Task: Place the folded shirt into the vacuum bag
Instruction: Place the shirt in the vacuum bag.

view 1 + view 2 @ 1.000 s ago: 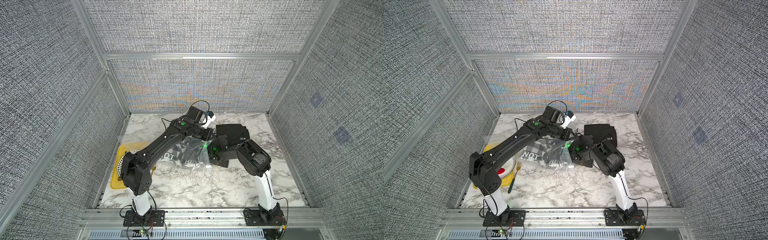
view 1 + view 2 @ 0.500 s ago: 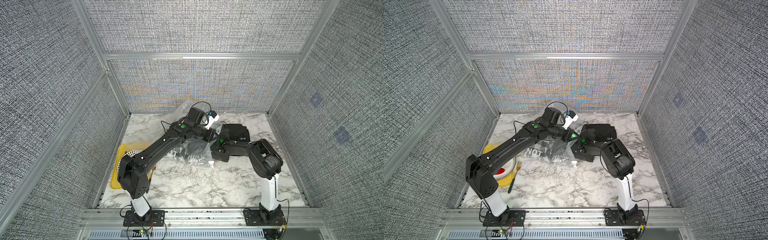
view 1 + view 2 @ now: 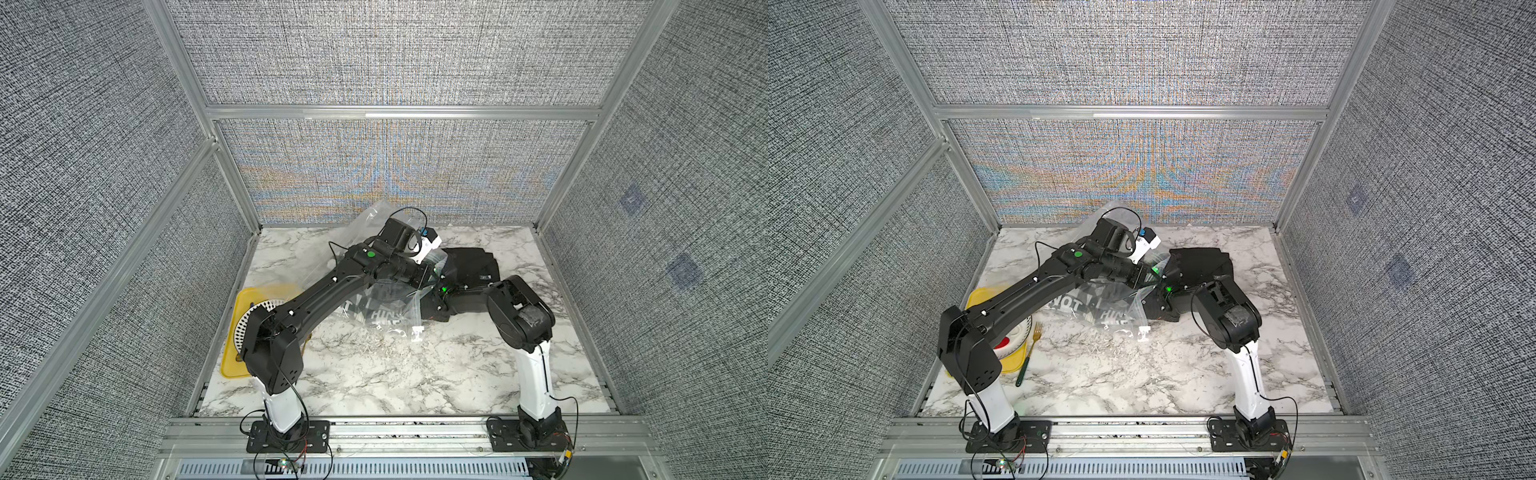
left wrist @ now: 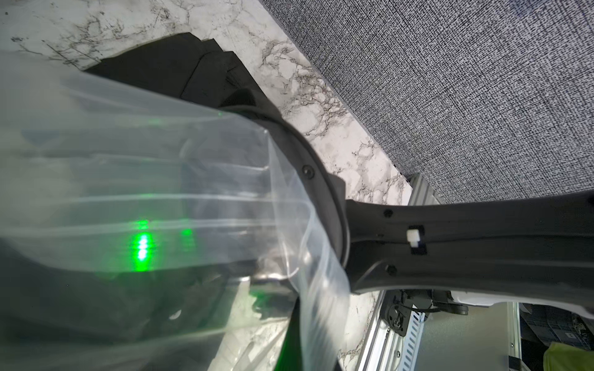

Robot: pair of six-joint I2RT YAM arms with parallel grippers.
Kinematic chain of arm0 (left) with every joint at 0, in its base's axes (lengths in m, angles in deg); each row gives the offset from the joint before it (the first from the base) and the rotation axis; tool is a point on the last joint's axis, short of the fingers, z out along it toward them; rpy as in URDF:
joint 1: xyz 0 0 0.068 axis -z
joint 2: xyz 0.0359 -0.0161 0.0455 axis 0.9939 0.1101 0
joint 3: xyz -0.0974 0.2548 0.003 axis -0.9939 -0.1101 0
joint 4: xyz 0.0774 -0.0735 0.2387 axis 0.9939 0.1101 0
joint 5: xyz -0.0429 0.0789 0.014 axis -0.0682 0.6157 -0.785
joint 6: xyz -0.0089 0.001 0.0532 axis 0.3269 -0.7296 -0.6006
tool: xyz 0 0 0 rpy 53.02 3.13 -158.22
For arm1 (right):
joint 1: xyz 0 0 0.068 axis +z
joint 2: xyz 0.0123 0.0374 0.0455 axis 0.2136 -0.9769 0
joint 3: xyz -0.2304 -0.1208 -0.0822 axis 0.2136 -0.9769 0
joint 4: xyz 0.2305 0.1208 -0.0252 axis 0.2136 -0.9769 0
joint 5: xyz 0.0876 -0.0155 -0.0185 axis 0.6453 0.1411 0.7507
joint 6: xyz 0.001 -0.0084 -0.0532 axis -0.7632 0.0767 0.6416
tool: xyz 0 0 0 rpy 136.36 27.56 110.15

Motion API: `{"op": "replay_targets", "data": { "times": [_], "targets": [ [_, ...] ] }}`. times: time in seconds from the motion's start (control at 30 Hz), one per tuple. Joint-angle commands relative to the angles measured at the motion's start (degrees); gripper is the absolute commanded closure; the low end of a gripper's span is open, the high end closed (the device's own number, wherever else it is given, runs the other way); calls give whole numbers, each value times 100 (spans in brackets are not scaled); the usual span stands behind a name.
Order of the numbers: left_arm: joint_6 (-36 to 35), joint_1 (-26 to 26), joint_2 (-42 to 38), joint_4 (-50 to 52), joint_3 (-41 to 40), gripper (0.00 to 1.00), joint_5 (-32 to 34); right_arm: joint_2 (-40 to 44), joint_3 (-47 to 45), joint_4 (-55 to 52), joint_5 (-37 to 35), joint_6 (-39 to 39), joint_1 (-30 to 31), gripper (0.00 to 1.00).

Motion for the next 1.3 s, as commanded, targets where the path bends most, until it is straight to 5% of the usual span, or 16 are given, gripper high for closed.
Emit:
{"op": "replay_targets", "data": {
  "times": [0.0,0.37,0.7,0.8,1.07,1.17,1.27],
  "targets": [
    [-18,118,110,206,181,100,-272,-79,316,-178,-159,100,48,100],
    [-127,237,284,394,383,100,-204,-910,1047,-2594,-489,1945,79,100],
    [-55,237,479,496,953,100,-97,-531,1038,-3058,-614,2678,136,100],
    [-45,237,506,488,918,100,-168,-316,1085,-2761,-460,2481,127,100],
    [26,270,470,291,707,100,-547,-869,1202,-318,-44,428,114,100],
    [8,272,396,285,633,100,-518,-1031,1223,-248,-169,272,97,100],
    [-1,272,400,304,629,100,-698,-992,1429,-1172,-204,946,75,100]
  ]
}}
